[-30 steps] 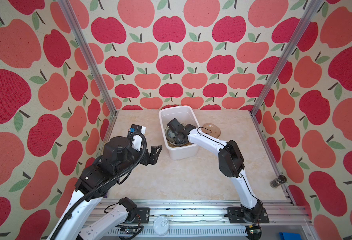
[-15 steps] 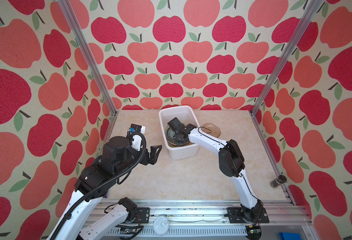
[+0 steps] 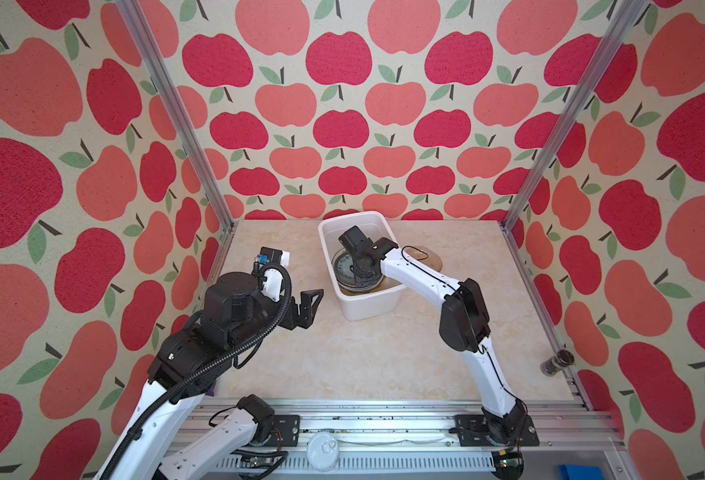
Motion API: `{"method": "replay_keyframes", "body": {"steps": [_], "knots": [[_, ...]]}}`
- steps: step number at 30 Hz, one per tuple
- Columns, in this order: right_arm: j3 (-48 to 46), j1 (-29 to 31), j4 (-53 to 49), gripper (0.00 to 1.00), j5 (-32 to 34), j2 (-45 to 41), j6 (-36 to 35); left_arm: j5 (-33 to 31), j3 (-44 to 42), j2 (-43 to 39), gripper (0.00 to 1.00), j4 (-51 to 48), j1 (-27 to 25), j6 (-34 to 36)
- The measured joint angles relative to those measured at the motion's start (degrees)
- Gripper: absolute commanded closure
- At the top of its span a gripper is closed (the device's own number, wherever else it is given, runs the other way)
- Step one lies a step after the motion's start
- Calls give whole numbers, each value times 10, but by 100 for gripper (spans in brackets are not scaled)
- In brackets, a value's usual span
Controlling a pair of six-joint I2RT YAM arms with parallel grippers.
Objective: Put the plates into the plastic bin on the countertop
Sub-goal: 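Press the floral plate flat onto the stack and open the right gripper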
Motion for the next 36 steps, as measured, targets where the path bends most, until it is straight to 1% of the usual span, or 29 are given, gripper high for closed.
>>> {"method": "replay_keyframes", "body": {"steps": [10,20,32,36], "knots": [[69,-12,-32,13,5,18,0,0,7,0,1,-1,2,0],[68,-8,-40,13,-2,29,0,-10,8,-13,1,-10,2,2],[30,-9,-7,12,-23,29,0,-13,8,-14,1,-10,5,2],[13,-12,13,10,-32,29,0,-13,8,-13,1,-10,7,2]]}}
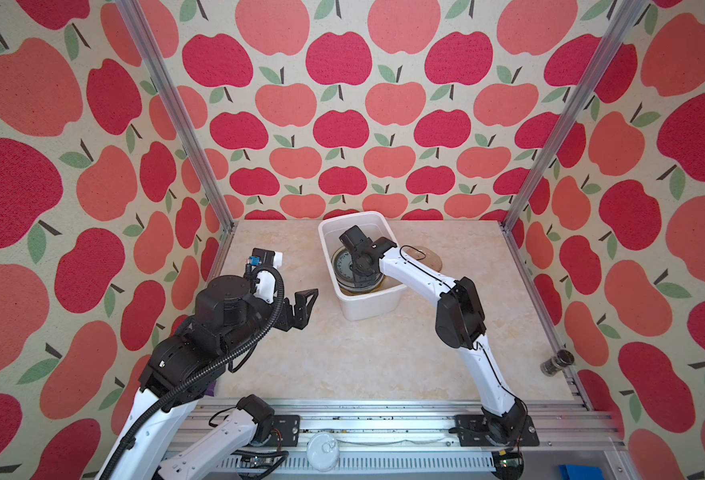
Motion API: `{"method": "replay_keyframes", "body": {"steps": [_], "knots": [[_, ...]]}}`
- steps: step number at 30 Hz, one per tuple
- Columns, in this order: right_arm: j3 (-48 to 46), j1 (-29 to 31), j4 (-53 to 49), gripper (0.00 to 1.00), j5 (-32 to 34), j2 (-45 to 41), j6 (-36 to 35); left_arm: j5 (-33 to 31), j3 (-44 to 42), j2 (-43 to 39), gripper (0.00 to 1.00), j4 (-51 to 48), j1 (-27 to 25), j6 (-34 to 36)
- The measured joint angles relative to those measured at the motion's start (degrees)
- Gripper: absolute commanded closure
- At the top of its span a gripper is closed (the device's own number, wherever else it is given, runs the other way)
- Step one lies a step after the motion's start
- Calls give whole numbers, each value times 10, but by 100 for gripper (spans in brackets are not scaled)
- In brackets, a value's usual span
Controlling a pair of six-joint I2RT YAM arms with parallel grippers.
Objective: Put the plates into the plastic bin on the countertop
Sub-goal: 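Press the floral plate flat onto the stack and open the right gripper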
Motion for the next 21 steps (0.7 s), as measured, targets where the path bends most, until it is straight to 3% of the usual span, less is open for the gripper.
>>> {"method": "replay_keyframes", "body": {"steps": [7,21], "knots": [[-11,-5,27,1,-15,0,0,0,0,10,1,0,1,0],[-16,-6,38,1,-23,-8,0,0,0,14,1,0,2,0]]}}
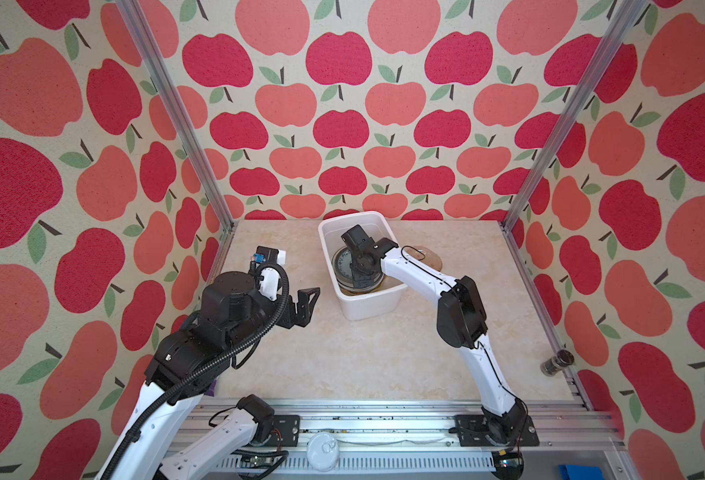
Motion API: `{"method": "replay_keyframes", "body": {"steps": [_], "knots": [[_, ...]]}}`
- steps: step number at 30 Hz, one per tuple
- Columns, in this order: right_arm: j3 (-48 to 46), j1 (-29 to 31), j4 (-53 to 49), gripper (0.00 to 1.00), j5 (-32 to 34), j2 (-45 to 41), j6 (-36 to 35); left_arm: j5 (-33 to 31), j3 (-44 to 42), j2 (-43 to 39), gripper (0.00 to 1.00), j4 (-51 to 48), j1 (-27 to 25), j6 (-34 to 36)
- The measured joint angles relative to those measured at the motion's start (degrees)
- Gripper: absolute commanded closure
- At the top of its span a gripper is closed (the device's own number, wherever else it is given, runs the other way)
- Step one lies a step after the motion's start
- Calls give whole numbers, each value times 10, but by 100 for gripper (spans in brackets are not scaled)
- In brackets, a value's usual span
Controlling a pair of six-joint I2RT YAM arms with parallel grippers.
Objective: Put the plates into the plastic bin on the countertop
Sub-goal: 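Press the floral plate flat onto the stack and open the right gripper, then raise the right gripper out of the bin and move it to the glass plate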
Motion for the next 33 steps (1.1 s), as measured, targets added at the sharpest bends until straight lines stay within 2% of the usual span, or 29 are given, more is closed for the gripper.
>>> {"method": "replay_keyframes", "body": {"steps": [19,33], "knots": [[1,5,-17,1,18,-30,0,0,10,0,1,0,0,0],[-3,-3,-61,1,3,-31,-1,-1,12,0,1,0,0,2]]}}
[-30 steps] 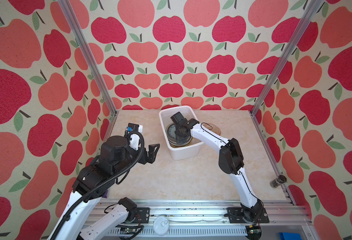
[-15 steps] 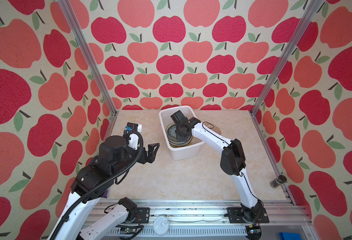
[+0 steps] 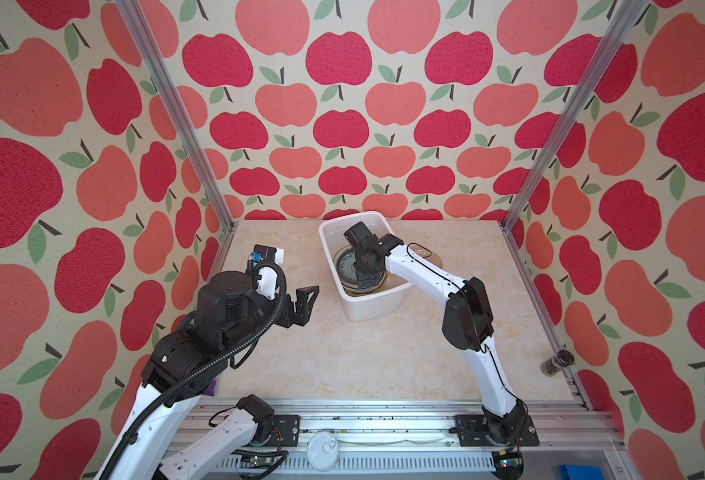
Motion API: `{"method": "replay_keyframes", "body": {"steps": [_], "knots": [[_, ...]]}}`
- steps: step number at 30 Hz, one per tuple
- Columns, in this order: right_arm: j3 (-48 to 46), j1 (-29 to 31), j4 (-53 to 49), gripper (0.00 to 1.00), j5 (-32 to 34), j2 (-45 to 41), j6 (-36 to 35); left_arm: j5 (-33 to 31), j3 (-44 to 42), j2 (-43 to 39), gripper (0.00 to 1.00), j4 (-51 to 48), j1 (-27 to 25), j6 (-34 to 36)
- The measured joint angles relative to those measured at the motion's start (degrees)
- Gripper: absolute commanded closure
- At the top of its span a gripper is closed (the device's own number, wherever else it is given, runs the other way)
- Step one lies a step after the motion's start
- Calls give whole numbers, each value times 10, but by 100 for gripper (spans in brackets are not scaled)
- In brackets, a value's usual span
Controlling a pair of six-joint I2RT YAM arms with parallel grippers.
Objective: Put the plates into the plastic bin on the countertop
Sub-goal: 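Raise the right gripper out of the bin and move it to the glass plate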
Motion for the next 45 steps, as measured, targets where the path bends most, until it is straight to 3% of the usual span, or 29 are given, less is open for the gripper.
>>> {"method": "replay_keyframes", "body": {"steps": [12,20,28,34,37,40,45], "knots": [[41,-16,-33,1,0,1,-2,-4,0,0,1,0,2,4],[129,-16,-31,4,15,3,-63,-6,16,9,1,-3,3,4],[150,-10,-5,8,-9,-6,-243,-5,31,17,1,-13,3,-1],[148,-14,-19,8,-48,-83,-463,13,47,43,1,-16,4,-15],[99,-29,-22,8,-66,-175,-559,32,58,70,1,-17,4,-25],[-9,-71,-11,10,-92,-297,-625,52,73,103,1,-16,4,-36],[-261,-212,43,17,-168,-480,-666,73,91,171,1,-2,-4,-49]]}}
